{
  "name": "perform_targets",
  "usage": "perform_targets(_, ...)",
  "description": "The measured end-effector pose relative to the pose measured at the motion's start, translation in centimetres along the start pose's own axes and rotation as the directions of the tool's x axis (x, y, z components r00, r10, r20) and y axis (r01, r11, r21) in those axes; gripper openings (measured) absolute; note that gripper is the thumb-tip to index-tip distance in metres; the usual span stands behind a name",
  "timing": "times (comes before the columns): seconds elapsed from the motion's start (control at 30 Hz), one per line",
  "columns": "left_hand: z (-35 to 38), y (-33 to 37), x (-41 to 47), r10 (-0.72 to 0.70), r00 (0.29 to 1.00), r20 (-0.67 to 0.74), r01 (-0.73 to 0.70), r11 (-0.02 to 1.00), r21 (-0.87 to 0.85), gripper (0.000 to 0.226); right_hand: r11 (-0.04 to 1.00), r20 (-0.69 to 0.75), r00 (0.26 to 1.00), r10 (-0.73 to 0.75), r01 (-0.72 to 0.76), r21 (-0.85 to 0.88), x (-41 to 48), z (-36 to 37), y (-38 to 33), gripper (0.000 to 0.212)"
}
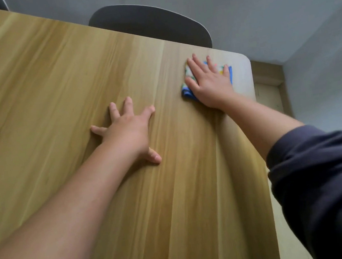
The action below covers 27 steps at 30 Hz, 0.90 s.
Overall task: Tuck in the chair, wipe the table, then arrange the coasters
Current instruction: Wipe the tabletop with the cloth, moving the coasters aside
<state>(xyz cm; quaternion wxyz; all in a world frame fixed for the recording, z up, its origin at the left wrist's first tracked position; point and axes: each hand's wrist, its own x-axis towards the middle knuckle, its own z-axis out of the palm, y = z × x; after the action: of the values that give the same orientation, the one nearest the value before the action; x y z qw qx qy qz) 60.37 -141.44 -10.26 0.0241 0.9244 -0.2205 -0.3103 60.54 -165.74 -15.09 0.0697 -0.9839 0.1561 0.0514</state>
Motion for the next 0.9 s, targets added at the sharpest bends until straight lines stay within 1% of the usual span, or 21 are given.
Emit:
perform_targets(0.13,0.2,0.0,0.4,-0.018,1.0,-0.009,0.018,1.0,0.0,0.125,0.995,-0.015,0.997,0.082,-0.081,0.055,4.4,-1.0,0.5,0.06)
perform_targets(0.2,0.4,0.0,0.4,-0.025,1.0,-0.01,0.025,1.0,-0.002,0.125,0.994,-0.02,0.995,0.097,-0.096,0.059,5.5,-1.1,0.8,0.06)
perform_targets(0.33,0.5,-0.1,0.4,-0.023,1.0,-0.013,0.022,1.0,-0.006,0.127,0.999,-0.004,1.0,0.021,-0.021,0.032,5.4,-1.0,2.5,0.06)
perform_targets(0.4,0.5,-0.2,0.4,-0.025,1.0,-0.013,0.025,1.0,-0.004,0.127,0.999,-0.011,0.999,0.033,-0.033,0.017,4.9,-1.2,4.4,0.059)
perform_targets(0.5,0.4,0.0,0.4,-0.025,1.0,-0.014,0.024,1.0,-0.003,0.127,0.991,-0.013,0.991,0.132,-0.132,0.017,3.3,-1.5,7.3,0.059)
perform_targets(0.6,0.3,0.1,0.4,-0.03,0.999,-0.015,0.03,1.0,-0.003,0.125,0.983,-0.016,0.983,0.184,-0.184,0.017,1.6,-1.6,7.8,0.058)
perform_targets(0.73,0.1,0.2,0.3,-0.043,0.999,-0.016,0.043,0.999,0.007,0.121,0.982,-0.016,0.982,0.186,-0.186,0.027,-1.6,-1.3,6.4,0.057)
perform_targets(0.9,0.2,0.2,-0.3,-0.035,0.998,-0.047,0.035,0.999,-0.01,0.12,0.987,0.002,0.987,0.16,-0.16,0.013,-9.0,-0.2,3.9,0.059)
